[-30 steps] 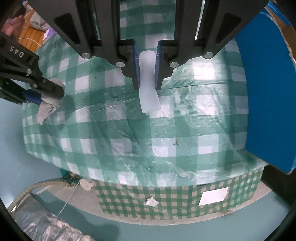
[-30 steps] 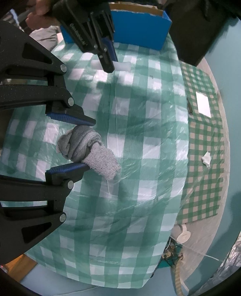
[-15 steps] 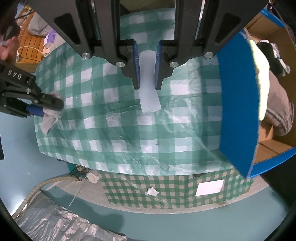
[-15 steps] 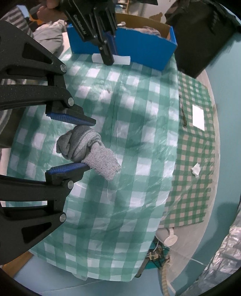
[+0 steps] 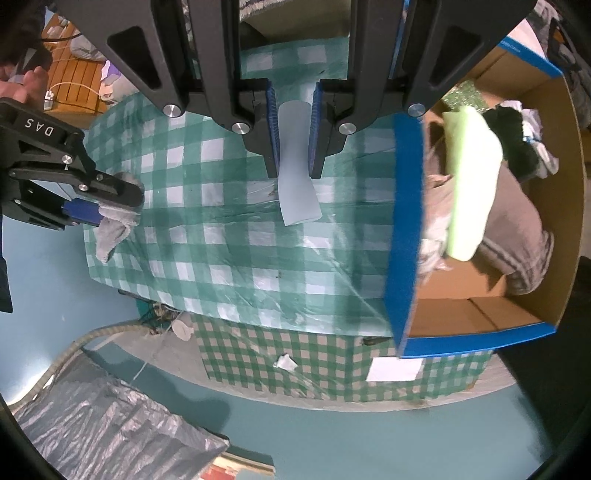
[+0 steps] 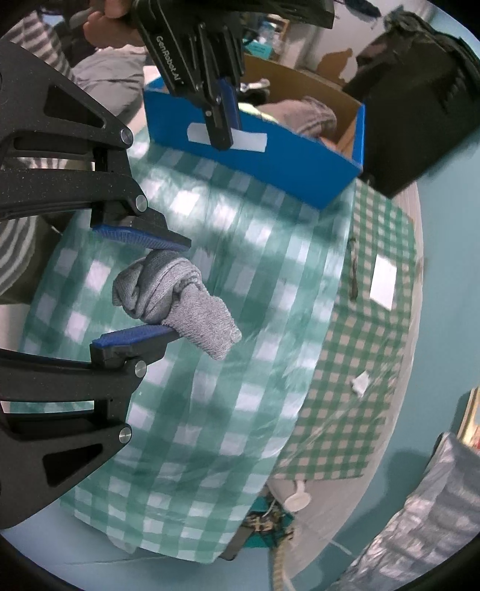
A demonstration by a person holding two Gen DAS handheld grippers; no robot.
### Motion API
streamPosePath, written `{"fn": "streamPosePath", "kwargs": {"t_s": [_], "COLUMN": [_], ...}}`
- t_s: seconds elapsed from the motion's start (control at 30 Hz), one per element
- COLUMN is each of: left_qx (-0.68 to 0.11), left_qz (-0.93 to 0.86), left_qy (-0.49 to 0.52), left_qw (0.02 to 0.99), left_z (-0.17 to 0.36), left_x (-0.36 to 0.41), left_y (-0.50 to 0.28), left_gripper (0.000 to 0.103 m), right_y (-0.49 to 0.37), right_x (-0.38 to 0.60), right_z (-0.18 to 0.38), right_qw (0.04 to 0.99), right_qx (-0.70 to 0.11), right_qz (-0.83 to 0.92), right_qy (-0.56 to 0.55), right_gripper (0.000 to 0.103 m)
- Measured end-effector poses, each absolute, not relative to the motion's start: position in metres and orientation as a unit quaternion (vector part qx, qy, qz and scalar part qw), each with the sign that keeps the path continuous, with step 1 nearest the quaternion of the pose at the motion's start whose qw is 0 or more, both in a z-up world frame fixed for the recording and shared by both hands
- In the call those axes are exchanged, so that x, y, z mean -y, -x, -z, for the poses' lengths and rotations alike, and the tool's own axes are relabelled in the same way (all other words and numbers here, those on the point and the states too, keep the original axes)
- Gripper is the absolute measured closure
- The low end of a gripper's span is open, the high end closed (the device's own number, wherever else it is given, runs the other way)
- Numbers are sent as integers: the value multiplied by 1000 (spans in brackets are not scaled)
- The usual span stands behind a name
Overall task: Organize soft objects
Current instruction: 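Carry the foam tube with the left tool while the right tool carries the sock over the box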
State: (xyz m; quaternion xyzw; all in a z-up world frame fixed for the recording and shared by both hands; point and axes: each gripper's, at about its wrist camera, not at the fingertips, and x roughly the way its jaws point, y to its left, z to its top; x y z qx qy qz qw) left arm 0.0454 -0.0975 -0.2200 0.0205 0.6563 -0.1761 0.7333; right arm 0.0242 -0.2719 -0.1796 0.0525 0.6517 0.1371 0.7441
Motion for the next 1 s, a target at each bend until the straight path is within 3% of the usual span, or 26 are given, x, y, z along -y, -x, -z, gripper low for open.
{"fn": "streamPosePath", "kwargs": {"t_s": [1.0], "left_qx": [-628], "left_qz": [60], "left_qy": [32], "left_qw": [775], "left_z": [186], "left_x": [-75], "left_y": [-39], "left_gripper": [89], "right_y": [-68], "right_x": [87], "right_z": [140], "right_qw": [744], "right_qx": [-615], "right_qz": [-259], "right_qy": [24], "right_gripper": [66]}}
